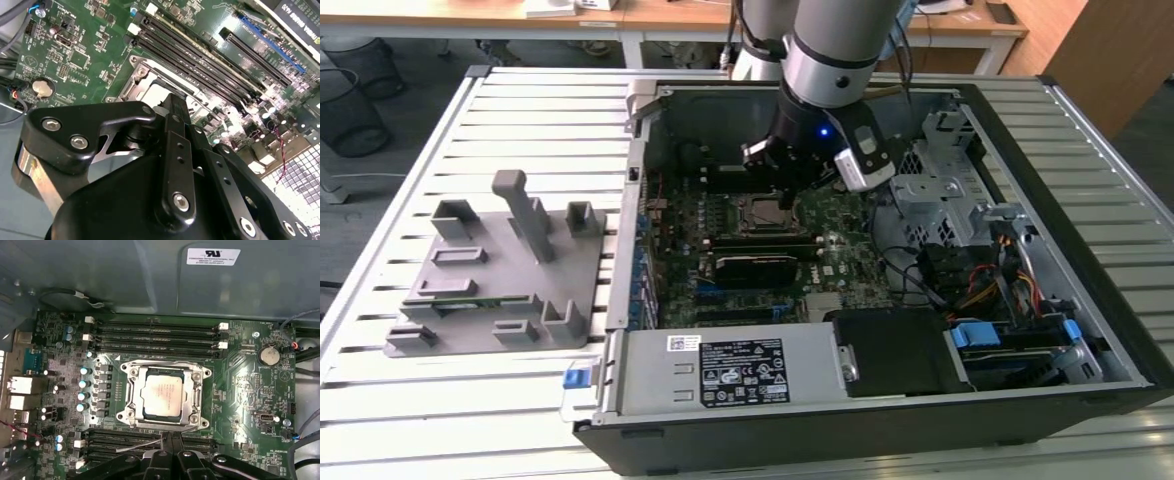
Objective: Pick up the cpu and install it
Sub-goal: 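Install the second cpu locking lever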
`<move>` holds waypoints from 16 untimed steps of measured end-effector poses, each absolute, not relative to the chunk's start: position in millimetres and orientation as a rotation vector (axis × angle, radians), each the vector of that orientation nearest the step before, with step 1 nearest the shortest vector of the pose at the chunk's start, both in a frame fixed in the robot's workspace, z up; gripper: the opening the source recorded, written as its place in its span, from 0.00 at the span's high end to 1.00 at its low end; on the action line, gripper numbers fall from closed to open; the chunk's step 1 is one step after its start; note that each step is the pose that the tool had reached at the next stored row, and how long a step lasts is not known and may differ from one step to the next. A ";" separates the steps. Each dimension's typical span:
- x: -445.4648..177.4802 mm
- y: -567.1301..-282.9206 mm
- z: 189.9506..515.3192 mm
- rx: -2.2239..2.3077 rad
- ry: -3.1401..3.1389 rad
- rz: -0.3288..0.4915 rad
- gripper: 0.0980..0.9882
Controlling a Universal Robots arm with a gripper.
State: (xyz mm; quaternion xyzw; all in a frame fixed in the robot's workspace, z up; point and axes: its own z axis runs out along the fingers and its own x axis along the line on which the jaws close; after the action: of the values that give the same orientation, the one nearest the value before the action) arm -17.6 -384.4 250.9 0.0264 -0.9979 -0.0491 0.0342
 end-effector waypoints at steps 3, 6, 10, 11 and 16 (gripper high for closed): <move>-20.4 -384.9 250.7 0.081 -3.068 -0.151 0.99; -21.5 -387.0 250.1 0.081 -3.068 -0.151 0.99; -22.5 -390.9 248.7 0.081 -3.068 -0.151 0.99; -23.1 -391.4 248.1 0.081 -3.069 -0.152 0.99; -31.7 -392.2 244.7 0.081 -3.068 -0.151 0.99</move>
State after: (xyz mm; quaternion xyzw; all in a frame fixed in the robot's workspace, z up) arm -31.7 -392.2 244.7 0.0264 -0.9979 -0.0492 0.0342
